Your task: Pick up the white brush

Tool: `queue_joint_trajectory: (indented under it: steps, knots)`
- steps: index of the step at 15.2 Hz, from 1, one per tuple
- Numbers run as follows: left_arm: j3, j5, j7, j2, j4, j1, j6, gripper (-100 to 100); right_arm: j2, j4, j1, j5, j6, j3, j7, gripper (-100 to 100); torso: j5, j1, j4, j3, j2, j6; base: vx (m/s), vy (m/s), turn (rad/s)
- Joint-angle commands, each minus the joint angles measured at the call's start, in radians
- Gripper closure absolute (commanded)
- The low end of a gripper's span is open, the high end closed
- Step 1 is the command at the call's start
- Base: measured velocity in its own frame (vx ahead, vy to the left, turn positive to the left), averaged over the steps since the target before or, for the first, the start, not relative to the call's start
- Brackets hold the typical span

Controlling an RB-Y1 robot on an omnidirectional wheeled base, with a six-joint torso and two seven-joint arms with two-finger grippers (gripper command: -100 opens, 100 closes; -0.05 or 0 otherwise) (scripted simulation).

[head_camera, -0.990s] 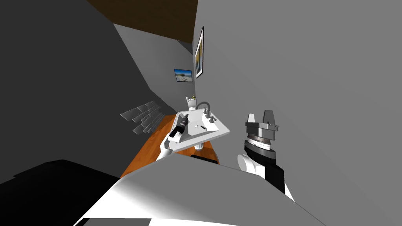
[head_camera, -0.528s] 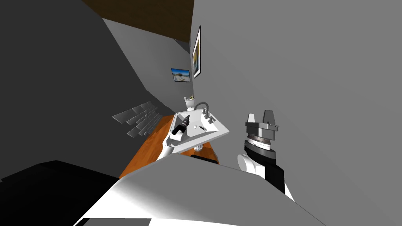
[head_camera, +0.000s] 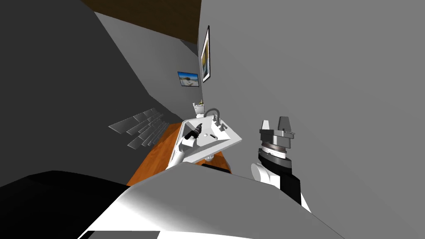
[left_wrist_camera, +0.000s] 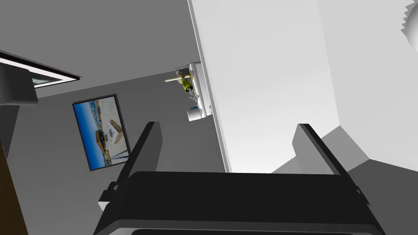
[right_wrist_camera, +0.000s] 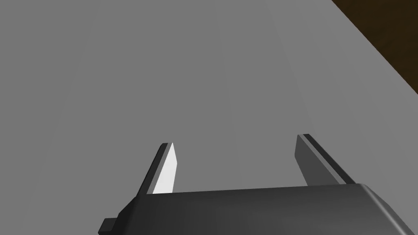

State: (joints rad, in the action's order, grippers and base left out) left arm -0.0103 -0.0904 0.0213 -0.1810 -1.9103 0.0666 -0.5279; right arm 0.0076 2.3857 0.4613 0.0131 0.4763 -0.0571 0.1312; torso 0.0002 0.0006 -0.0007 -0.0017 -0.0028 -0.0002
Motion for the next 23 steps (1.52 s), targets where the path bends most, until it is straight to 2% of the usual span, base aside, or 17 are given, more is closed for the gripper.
queue_joint_trajectory:
  steps: [1, 3, 4, 6, 7, 8, 10, 11, 12, 14, 15, 18, 19, 21, 22, 23]
  knots:
    - [-0.008, -0.001, -0.006, 0.005, 0.034, -0.034, -0.05, -100, 0.0, 0.0, 0.0, 0.0, 0.0, 0.0, 0.0, 0, 0.0, 0.0, 0.0, 0.0, 0.0, 0.0, 0.026, 0.017, -0.085]
    - [-0.008, -0.001, -0.006, 0.005, 0.034, -0.034, -0.085, -100, 0.0, 0.0, 0.0, 0.0, 0.0, 0.0, 0.0, 0, 0.0, 0.0, 0.0, 0.0, 0.0, 0.001, 0.032, 0.021, -0.106]
    - [-0.013, -0.007, -0.013, 0.006, 0.066, -0.066, -0.108, -100, 0.0, 0.0, 0.0, 0.0, 0.0, 0.0, 0.0, 0, 0.0, 0.0, 0.0, 0.0, 0.0, 0.0, 0.042, 0.025, -0.132]
    - [-0.013, -0.007, -0.013, 0.006, 0.066, -0.066, -0.152, -100, 0.0, 0.0, 0.0, 0.0, 0.0, 0.0, 0.0, 0, 0.0, 0.0, 0.0, -0.001, -0.001, 0.0, 0.038, 0.029, -0.083]
    - [-0.013, -0.007, -0.013, 0.006, 0.066, -0.066, -0.156, -100, 0.0, 0.0, 0.0, 0.0, 0.0, 0.0, 0.0, 0, 0.0, 0.0, 0.0, 0.0, -0.001, 0.0, 0.016, 0.013, 0.013]
    - [-0.019, -0.012, -0.019, 0.007, 0.099, -0.099, -0.185, -100, 0.0, 0.0, 0.0, 0.0, 0.0, 0.0, 0.0, 0, 0.0, 0.0, 0.0, 0.0, 0.0, 0.0, 0.022, 0.017, -0.092]
    - [-0.019, -0.012, -0.019, 0.007, 0.099, -0.099, -0.225, -100, 0.0, 0.0, 0.0, 0.0, 0.0, 0.0, 0.0, 0, 0.0, 0.0, 0.0, 0.0, 0.0, 0.0, 0.027, 0.022, -0.089]
    - [-0.019, -0.012, -0.019, 0.007, 0.099, -0.099, -0.227, -100, 0.0, 0.0, 0.0, 0.0, 0.0, 0.0, 0.0, 0, 0.0, 0.0, 0.0, 0.0, 0.0, 0.0, 0.018, 0.012, -0.012]
    - [-0.025, -0.017, -0.026, 0.008, 0.133, -0.132, -0.266, -100, 0.0, 0.0, 0.0, 0.0, 0.0, 0.0, 0.0, 0, 0.0, 0.0, 0.0, 0.0, 0.0, 0.0, 0.029, 0.013, -0.094]
    - [-0.025, -0.017, -0.026, 0.008, 0.133, -0.132, -0.297, -100, 0.0, 0.0, 0.0, 0.0, 0.0, 0.0, 0.0, 0, 0.0, 0.0, 0.0, 0.0, 0.0, 0.001, 0.035, 0.023, -0.106]
    - [-0.03, -0.022, -0.032, 0.009, 0.167, -0.164, -0.323, -100, 0.0, 0.0, 0.0, 0.0, 0.0, 0.0, 0.0, 0, 0.0, 0.0, 0.0, 0.0, 0.0, 0.0, 0.032, 0.027, -0.092]
    - [-0.03, -0.022, -0.032, 0.009, 0.167, -0.164, -0.367, -100, 0.0, 0.0, 0.0, 0.0, 0.0, 0.0, 0.0, 0, 0.0, 0.0, 0.0, 0.0, 0.0, 0.0, 0.026, 0.024, -0.059]
    - [-0.036, -0.027, -0.039, 0.011, 0.202, -0.196, -0.397, -100, 0.0, 0.0, 0.0, 0.0, 0.0, 0.0, 0.0, 0, 0.0, 0.0, 0.0, 0.0, 0.0, 0.0, 0.026, 0.019, -0.115]
    - [-0.036, -0.027, -0.039, 0.011, 0.202, -0.196, -0.437, -100, 0.0, 0.0, 0.0, 0.0, 0.0, 0.0, 0.0, 0, 0.0, 0.0, 0.0, 0.0, 0.0, 0.0, 0.03, 0.025, -0.088]
    - [-0.041, -0.032, -0.045, 0.013, 0.236, -0.228, -0.461, -100, 0.0, 0.0, 0.0, 0.0, 0.0, 0.0, 0.0, 0, 0.0, 0.0, 0.0, 0.0, 0.0, 0.0, 0.036, 0.029, -0.09]
    - [-0.041, -0.032, -0.045, 0.013, 0.236, -0.228, -0.482, -100, 0.0, 0.0, 0.0, 0.0, 0.0, 0.0, 0.0, 0, 0.0, 0.0, 0.0, 0.0, -0.001, 0.0, 0.04, 0.033, -0.122]
